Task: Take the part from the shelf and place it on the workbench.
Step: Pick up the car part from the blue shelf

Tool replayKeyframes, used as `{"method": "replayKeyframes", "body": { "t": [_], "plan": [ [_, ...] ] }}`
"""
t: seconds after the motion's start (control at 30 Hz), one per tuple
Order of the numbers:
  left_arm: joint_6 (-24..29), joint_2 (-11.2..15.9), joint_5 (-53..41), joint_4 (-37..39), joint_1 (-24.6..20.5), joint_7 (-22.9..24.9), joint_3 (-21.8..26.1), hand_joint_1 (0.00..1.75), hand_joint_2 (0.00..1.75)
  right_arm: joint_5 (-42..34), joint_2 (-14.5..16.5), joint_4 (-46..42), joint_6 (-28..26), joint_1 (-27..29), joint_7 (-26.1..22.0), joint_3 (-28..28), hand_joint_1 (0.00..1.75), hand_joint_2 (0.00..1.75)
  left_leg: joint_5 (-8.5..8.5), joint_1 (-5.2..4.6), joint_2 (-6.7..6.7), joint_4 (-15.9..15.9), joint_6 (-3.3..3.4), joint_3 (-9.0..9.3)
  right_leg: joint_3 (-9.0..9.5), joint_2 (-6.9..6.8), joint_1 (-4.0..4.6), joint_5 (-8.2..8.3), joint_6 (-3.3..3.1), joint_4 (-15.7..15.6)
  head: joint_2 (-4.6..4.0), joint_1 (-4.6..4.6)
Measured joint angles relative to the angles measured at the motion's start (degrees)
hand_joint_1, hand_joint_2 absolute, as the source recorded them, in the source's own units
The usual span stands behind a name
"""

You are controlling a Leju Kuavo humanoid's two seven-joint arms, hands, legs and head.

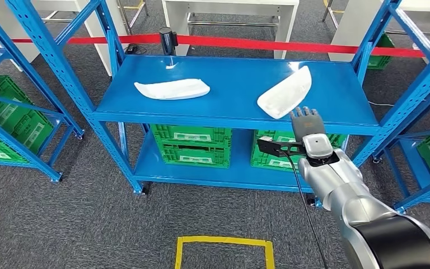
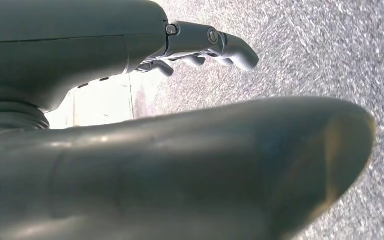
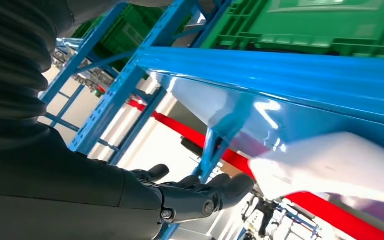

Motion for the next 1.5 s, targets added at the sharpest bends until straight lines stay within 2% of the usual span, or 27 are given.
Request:
{"method": "replayKeyframes", "body": {
  "t": [0.07, 0.17, 0.2, 0.23, 0.27, 0.33, 0.4, 0.47, 0.6, 0.67, 0.7, 0.77, 0.8, 0.83, 0.87, 0.9, 0.93, 1.0, 1.07, 1.13, 1.2, 1.3, 1.33, 1.37, 1.4, 1.47, 1.5],
  "plan": [
    [0.02, -0.04, 0.05, 0.02, 0.06, 0.01, 0.0, 0.0, 0.0, -0.01, -0.02, 0.0, 0.03, -0.09, -0.01, 0.02, 0.0, 1.75, -1.06, 0.16, -0.02, 1.52, -0.72, -0.76, 0.25, 0.02, -0.19, 0.3, -0.75, -0.35, 0.0, -0.11],
    [0.04, -0.11, 0.1, 0.04, 0.07, 0.02, 0.0, 0.0, 0.0, -0.01, 0.02, 0.0, 0.03, -0.09, -0.13, 0.09, 0.0, 1.75, -5.8, 0.34, -0.06, 11.46, -1.49, -5.45, 0.52, 0.02, -0.33, 0.25, -1.34, -0.51, 0.0, -0.4],
    [0.04, -0.11, 0.1, 0.05, 0.12, 0.03, 0.0, 0.0, 0.0, -0.01, 0.02, 0.0, 0.04, -0.04, -0.17, 0.13, 0.0, 1.75, -6.75, 0.38, -0.06, 14.64, -1.63, -7.11, 0.58, 0.03, -0.33, 0.13, -1.4, -0.48, 0.0, -0.41],
    [0.04, -0.11, 0.1, 0.05, 0.18, 0.04, 0.0, 0.0, 0.0, -0.01, 0.02, 0.0, 0.06, 0.01, -0.22, 0.15, 0.0, 1.75, -6.71, 0.4, -0.06, 16.1, -1.69, -7.95, 0.71, 0.05, -0.34, -0.03, -1.4, -0.46, 0.0, -0.41],
    [0.04, -0.11, 0.1, 0.05, 0.22, 0.04, 0.0, 0.0, 0.0, -0.01, 0.02, 0.0, 0.1, 0.03, -0.25, 0.18, 0.0, 1.75, -5.57, 0.44, -0.05, 15.29, -1.69, -7.66, 0.92, 0.08, -0.37, -0.26, -1.32, -0.44, 0.0, -0.42],
    [0.04, -0.1, 0.1, 0.05, 0.23, 0.04, 0.0, 0.0, 0.0, -0.02, 0.02, 0.0, 0.2, 0.0, -0.27, 0.22, 0.0, 1.75, -1.65, 0.5, -0.01, 8.13, -1.52, -4.23, 1.65, 0.11, -0.46, -0.91, -0.95, -0.42, 0.0, -0.42],
    [0.02, -0.11, 0.1, 0.07, 0.16, 0.01, 0.0, 0.0, 0.0, -0.06, 0.01, 0.0, 0.33, -0.16, -0.31, 0.23, 0.0, 1.75, 0.02, 0.35, -0.05, 1.75, -1.17, -0.78, 2.06, 0.13, -0.33, -1.57, -0.37, -0.29, 0.0, -0.46],
    [0.0, -0.13, 0.1, 0.08, 0.1, -0.02, 0.0, 0.0, 0.0, -0.09, 0.0, 0.0, 0.43, -0.29, -0.34, 0.24, 0.0, 1.75, -0.48, 0.18, -0.13, 0.2, -0.88, 0.22, 2.02, 0.15, -0.16, -1.83, -0.02, -0.18, 0.0, -0.49],
    [-0.01, -0.13, 0.09, 0.08, 0.01, -0.02, 0.0, 0.0, 0.0, -0.09, -0.01, 0.0, 0.46, -0.29, -0.39, 0.24, 0.0, 1.75, -0.63, 0.18, -0.15, 0.53, -0.52, 0.09, 2.0, 0.18, -0.14, -1.79, 0.16, -0.38, 0.0, -0.47],
    [-0.05, -0.13, 0.07, 0.07, -0.01, -0.01, 0.01, 0.0, 0.0, -0.11, -0.03, -0.02, 0.5, -0.38, -0.42, 0.24, 0.0, 1.75, -1.02, 0.32, -0.17, 0.34, 0.46, 0.49, 1.78, 0.13, -0.24, -2.55, 0.87, 0.38, 0.0, -0.38],
    [-0.08, -0.11, 0.04, 0.05, -0.02, 0.0, 0.02, 0.0, 0.0, -0.13, -0.04, -0.03, 0.52, -0.47, -0.42, 0.25, 0.0, 1.75, -1.28, 0.36, -0.18, 0.13, 1.03, 0.84, 0.79, 0.09, -0.28, -3.6, 1.25, 2.47, 0.0, -0.28],
    [-0.1, -0.09, -0.03, 0.04, -0.09, -0.02, 0.02, 0.0, 0.0, -0.16, -0.13, 0.0, 0.58, -0.51, -0.32, 0.26, 0.0, 1.75, -1.84, 0.29, -0.2, -0.09, 1.93, 1.51, -3.6, 0.02, -0.32, -6.49, 1.69, 10.28, 0.0, -0.08],
    [-0.12, -0.1, -0.05, 0.05, -0.08, -0.03, 0.02, 0.0, 0.0, -0.15, -0.17, 0.03, 0.63, -0.36, -0.31, 0.26, 0.0, 1.75, -2.07, 0.22, -0.24, -0.06, 2.07, 1.72, -6.11, 0.03, -0.29, -7.3, 1.71, 13.98, 0.0, -0.06],
    [-0.14, -0.11, -0.07, 0.05, -0.03, -0.04, 0.02, 0.0, 0.0, -0.15, -0.23, 0.06, 0.67, -0.17, -0.31, 0.27, 0.0, 1.75, -2.34, 0.14, -0.29, -0.02, 2.16, 1.99, -7.95, 0.03, -0.26, -7.09, 1.65, 16.09, 0.0, -0.03],
    [-0.16, -0.12, -0.07, 0.06, 0.03, -0.04, 0.02, 0.0, 0.0, -0.15, -0.27, 0.08, 0.69, -0.03, -0.31, 0.27, 0.0, 1.75, -2.63, 0.08, -0.36, 0.02, 2.16, 2.33, -8.69, 0.03, -0.22, -5.68, 1.52, 15.92, 0.0, -0.02],
    [-0.18, -0.14, -0.07, 0.06, 0.07, -0.05, 0.02, 0.0, 0.0, -0.14, -0.28, 0.09, 0.7, 0.01, -0.28, 0.27, 0.0, 1.75, -2.95, 0.02, -0.41, 0.08, 2.12, 2.75, -8.21, 0.02, -0.15, -3.3, 1.29, 13.45, 0.0, -0.01],
    [-0.18, -0.16, -0.07, 0.06, 0.08, -0.05, 0.02, 0.0, 0.0, -0.14, -0.28, 0.09, 0.71, -0.02, -0.26, 0.27, 0.0, 1.75, -3.3, -0.02, -0.44, 0.13, 2.03, 3.19, -6.83, 0.0, -0.03, -0.46, 0.95, 9.37, 0.0, -0.01],
    [-0.18, -0.24, -0.07, 0.06, -0.04, -0.09, 0.02, 0.0, 0.0, -0.15, -0.28, 0.1, 0.7, -0.24, -0.19, 0.28, 0.0, 1.75, -3.9, -0.25, -0.49, 0.26, 1.6, 3.73, -3.96, -0.05, 0.39, 2.69, 0.25, 2.29, 0.0, -0.05],
    [-0.24, -0.32, -0.1, 0.06, -0.17, -0.21, 0.02, 0.0, 0.0, -0.16, -0.28, 0.11, 0.69, -0.38, -0.14, 0.28, 0.0, 1.75, -4.18, -0.31, -0.51, 0.21, 0.97, 3.84, -2.9, -0.02, 0.74, 2.7, -0.15, 0.0, 0.0, -0.09],
    [-0.36, -0.36, -0.2, 0.05, -0.2, -0.4, 0.02, 0.0, 0.0, -0.16, -0.31, 0.1, 0.69, -0.41, -0.09, 0.28, 0.0, 1.75, -4.38, -0.24, -0.48, 0.14, 0.31, 3.98, -2.5, 0.08, 0.53, 2.75, -0.54, -0.53, 0.0, -0.05],
    [-0.42, -0.38, -0.27, 0.04, -0.22, -0.51, 0.02, 0.0, 0.0, -0.17, -0.33, 0.09, 0.68, -0.51, -0.09, 0.29, 0.0, 1.75, -5.79, -0.21, -0.44, 2.49, -0.38, 3.0, -1.8, 0.11, 0.09, 2.83, -1.04, -1.1, 0.0, -0.2],
    [-0.37, -0.42, -0.27, 0.04, -0.27, -0.52, 0.02, 0.0, 0.0, -0.2, -0.34, 0.13, 0.68, -0.45, -0.22, 0.31, 0.0, 1.75, -9.76, 0.18, -0.4, 12.66, -1.16, -2.47, -1.2, 0.1, -0.09, 2.45, -1.42, -1.27, 0.0, -0.43],
    [-0.35, -0.42, -0.26, 0.04, -0.23, -0.5, 0.03, 0.0, 0.0, -0.22, -0.34, 0.17, 0.69, -0.33, -0.24, 0.31, 0.0, 1.75, -10.05, 0.3, -0.39, 15.05, -1.33, -4.06, -1.04, 0.11, -0.11, 2.27, -1.42, -1.24, 0.0, -0.44],
    [-0.34, -0.4, -0.26, 0.04, -0.18, -0.47, 0.03, 0.0, 0.0, -0.24, -0.35, 0.2, 0.7, -0.22, -0.24, 0.31, 0.0, 1.75, -9.22, 0.4, -0.38, 15.41, -1.45, -4.69, -0.84, 0.14, -0.17, 2.06, -1.32, -1.2, 0.0, -0.44],
    [-0.34, -0.38, -0.25, 0.04, -0.14, -0.44, 0.04, 0.0, 0.0, -0.27, -0.34, 0.23, 0.73, -0.16, -0.24, 0.31, 0.0, 1.75, -7.36, 0.5, -0.37, 13.53, -1.54, -4.18, -0.57, 0.16, -0.27, 1.8, -1.16, -1.12, 0.0, -0.44],
    [-0.33, -0.36, -0.24, 0.04, -0.16, -0.42, 0.05, 0.0, 0.0, -0.36, -0.34, 0.24, 0.79, -0.19, -0.23, 0.31, 0.0, 1.75, -3.09, 0.68, -0.34, 6.09, -1.68, -0.99, -0.02, 0.2, -0.4, 1.13, -0.6, -0.84, 0.0, -0.46],
    [-0.33, -0.4, -0.24, 0.05, -0.21, -0.43, 0.07, 0.0, 0.0, -0.39, -0.34, 0.24, 0.84, -0.26, -0.23, 0.31, 0.0, 1.75, -1.99, 0.69, -0.36, 2.92, -1.55, 0.48, 0.06, 0.23, -0.37, 0.82, -0.26, -0.62, 0.0, -0.5]
  ]
}}
